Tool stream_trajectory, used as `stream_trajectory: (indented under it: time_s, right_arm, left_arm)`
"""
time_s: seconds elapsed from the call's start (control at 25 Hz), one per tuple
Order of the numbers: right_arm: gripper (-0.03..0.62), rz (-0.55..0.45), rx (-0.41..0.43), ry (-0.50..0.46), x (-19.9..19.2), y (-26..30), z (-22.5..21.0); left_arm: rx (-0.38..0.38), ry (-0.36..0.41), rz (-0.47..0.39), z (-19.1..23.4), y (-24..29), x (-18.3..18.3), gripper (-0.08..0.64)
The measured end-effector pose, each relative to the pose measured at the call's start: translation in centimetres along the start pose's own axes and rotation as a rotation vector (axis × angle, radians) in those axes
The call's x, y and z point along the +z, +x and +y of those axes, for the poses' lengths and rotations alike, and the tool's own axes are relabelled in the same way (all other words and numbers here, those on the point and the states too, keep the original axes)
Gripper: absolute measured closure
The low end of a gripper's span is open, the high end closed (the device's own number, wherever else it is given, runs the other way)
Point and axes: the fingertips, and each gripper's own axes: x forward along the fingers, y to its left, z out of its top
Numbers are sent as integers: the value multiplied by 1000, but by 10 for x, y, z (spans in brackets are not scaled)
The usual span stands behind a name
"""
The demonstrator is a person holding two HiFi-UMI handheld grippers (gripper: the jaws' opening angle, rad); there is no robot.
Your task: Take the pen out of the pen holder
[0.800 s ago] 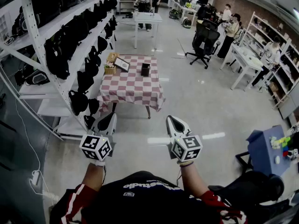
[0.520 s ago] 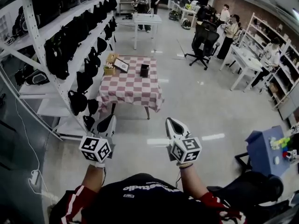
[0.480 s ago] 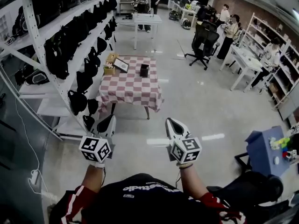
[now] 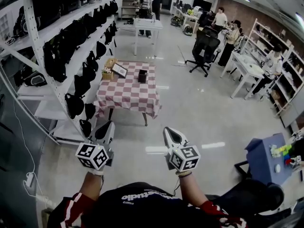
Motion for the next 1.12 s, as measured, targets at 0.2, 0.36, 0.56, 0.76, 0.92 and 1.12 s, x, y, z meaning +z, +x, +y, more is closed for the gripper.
stream_trajectory:
  time_s: [0.2,0.36,0.56,0.76,0.92,1.12]
  right_arm:
    - [591,9,48,13,-9,-13,-2]
    - [591,14,74,36,-19,-20,-4]
    - [591,29,82,48,-30,-23,-8]
    - [591,53,80,54,-42,-21,-13]
    - [591,64,84,40,-41,-12,-20]
    - [591,54,73,27,-33,6,-34]
  left_arm:
    - [9,34,10,-20,-3,-7,555]
    - [13,73,36,-34,-8,-18,555]
    - [14,88,49,-39,-5,-25,555]
    - [-2,97,54,-40,6,-32,555]
    - [-19,95,49,-39,22,-33,555]
    - [-38,118,38,-30,49,-29,555]
